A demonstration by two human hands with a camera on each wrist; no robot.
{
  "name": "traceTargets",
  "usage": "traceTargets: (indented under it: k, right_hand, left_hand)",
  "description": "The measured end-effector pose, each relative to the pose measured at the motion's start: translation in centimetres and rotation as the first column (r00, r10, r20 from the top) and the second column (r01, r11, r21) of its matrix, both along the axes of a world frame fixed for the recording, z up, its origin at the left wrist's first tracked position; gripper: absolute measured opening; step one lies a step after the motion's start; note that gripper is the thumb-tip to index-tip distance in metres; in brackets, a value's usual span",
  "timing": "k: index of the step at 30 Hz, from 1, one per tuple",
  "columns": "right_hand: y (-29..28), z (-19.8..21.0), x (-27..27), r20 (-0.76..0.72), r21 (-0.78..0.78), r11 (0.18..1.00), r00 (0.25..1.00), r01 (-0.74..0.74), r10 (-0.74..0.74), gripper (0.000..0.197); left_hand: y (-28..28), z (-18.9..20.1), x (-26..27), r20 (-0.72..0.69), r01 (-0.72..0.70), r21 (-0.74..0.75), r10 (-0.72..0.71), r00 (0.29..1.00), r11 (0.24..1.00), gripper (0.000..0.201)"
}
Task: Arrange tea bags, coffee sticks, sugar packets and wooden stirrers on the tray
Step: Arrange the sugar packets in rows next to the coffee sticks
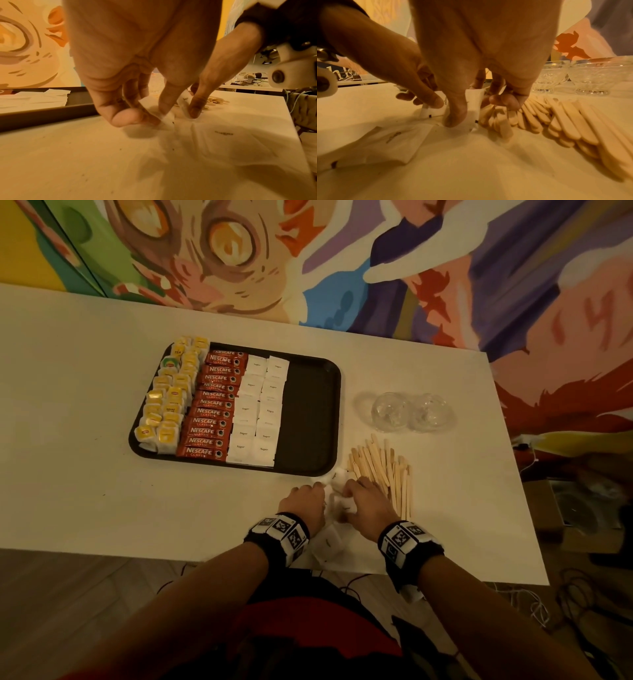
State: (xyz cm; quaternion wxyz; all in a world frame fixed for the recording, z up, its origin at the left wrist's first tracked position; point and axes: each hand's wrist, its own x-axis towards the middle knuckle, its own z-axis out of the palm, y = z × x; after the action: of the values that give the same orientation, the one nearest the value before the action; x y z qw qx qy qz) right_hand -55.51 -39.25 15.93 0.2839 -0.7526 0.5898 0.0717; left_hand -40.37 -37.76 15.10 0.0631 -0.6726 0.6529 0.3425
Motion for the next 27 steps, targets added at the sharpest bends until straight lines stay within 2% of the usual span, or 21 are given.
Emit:
traceTargets:
  k: [3,6,12,15,17,22,27]
  right_hand:
    - [0.1,0.2,0.2,0.052,0.041,0.998,0.997,0.047,-0.049,0.027]
    - [0.3,0.2,0.2,0.103,0.07,0.993,0.989,0.097,-0.104,0.033]
    - [-0.6,0.9,0.5,0.229,0.06,0.973,0.946,0.223,-0.231,0.032]
    - [-1.6,1.6,1.7,0.348,0.108,0.962,0.897,0.25,-0.273,0.017]
    - [-2.3,1.8,2.7,0.425,0.126,0.959,0.86,0.252,-0.282,0.019]
    - [-4.1,2.2,5.3,0.462,0.108,0.966,0.848,0.236,-0.259,0.028]
    - [-5.6,2.4,8.0,0.464,0.104,0.959,0.84,0.263,-0.28,0.021]
  left_hand:
    - [0.2,0.1,0.4,-0.037,-0.019,-0.019,0.018,0.999,1.0,0.039]
    - [0.2,0.3,1.3,-0.101,-0.055,-0.032,0.051,0.994,0.998,0.035]
    - [0.2,1.1,4.2,-0.261,-0.234,-0.086,0.204,0.943,0.968,0.021]
    - [-0.1,1.6,5.7,-0.306,-0.298,-0.118,0.251,0.918,0.947,0.017]
    - [-0.4,2.0,6.9,-0.351,-0.357,-0.121,0.296,0.888,0.926,0.013]
    - [-1.5,2.9,9.7,-0.466,-0.471,-0.16,0.355,0.811,0.867,0.014]
    - [-3.2,3.0,13.0,-0.458,-0.571,-0.192,0.442,0.771,0.798,0.02]
